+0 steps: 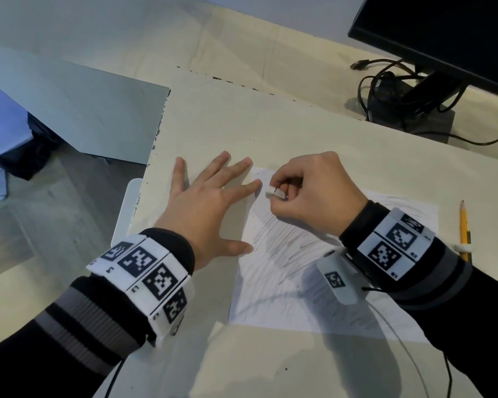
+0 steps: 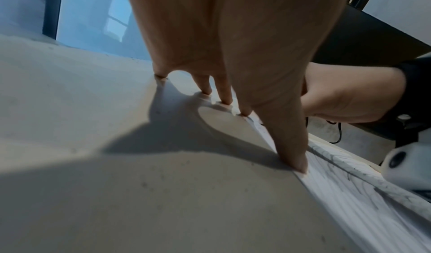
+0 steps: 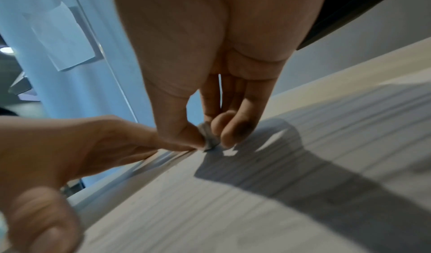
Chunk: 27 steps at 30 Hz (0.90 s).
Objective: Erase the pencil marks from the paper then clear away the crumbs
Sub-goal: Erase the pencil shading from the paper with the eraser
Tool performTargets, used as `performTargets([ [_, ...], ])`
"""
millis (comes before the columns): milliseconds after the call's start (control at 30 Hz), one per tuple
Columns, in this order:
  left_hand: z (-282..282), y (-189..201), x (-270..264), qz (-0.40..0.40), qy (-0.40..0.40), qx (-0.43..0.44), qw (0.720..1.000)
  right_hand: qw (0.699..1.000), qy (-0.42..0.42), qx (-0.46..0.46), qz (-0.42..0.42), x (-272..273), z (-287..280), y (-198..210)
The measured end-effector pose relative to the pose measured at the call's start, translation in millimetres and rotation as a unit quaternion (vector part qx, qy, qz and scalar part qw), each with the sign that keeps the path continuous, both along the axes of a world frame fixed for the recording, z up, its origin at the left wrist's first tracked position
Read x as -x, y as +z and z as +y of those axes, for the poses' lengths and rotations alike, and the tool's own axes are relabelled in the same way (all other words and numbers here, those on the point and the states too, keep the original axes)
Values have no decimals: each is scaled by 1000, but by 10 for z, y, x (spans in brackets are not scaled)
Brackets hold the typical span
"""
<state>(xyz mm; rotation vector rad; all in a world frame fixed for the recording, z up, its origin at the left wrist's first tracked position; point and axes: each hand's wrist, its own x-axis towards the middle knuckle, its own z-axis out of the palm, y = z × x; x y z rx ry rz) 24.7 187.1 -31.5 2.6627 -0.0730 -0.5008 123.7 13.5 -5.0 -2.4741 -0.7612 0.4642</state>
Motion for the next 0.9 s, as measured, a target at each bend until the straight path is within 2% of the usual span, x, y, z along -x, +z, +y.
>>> performTargets([
  [67, -1, -3, -3, 2, 0, 0, 1000, 1000, -14, 0, -20, -13, 13, 2],
  [167, 5, -3, -7, 2, 0, 2, 1000, 1000, 13, 4, 4, 61, 38, 16],
  [300, 9, -1, -4, 1, -1, -1, 1000, 999, -37, 2, -14, -54, 48, 4],
  [433, 0, 3, -4, 3, -2, 1, 1000, 1000, 7, -3, 15, 8, 52, 15],
  [567, 7, 1, -2, 4, -2, -1, 1000, 999, -34, 1, -18, -75, 38, -14],
  [667, 9, 1, -6, 0, -1, 5, 1000, 1000, 8, -1, 7, -9, 24, -9],
  [733, 8, -1, -5, 2, -1, 5, 1000, 1000, 3, 14, 16, -37, 2, 2],
  [833, 6, -4, -5, 5, 0, 3, 1000, 999, -38, 9, -20, -152, 7, -5],
  [900, 6, -4, -9, 4, 2, 7, 1000, 999, -23, 4, -24, -127, 27, -11],
])
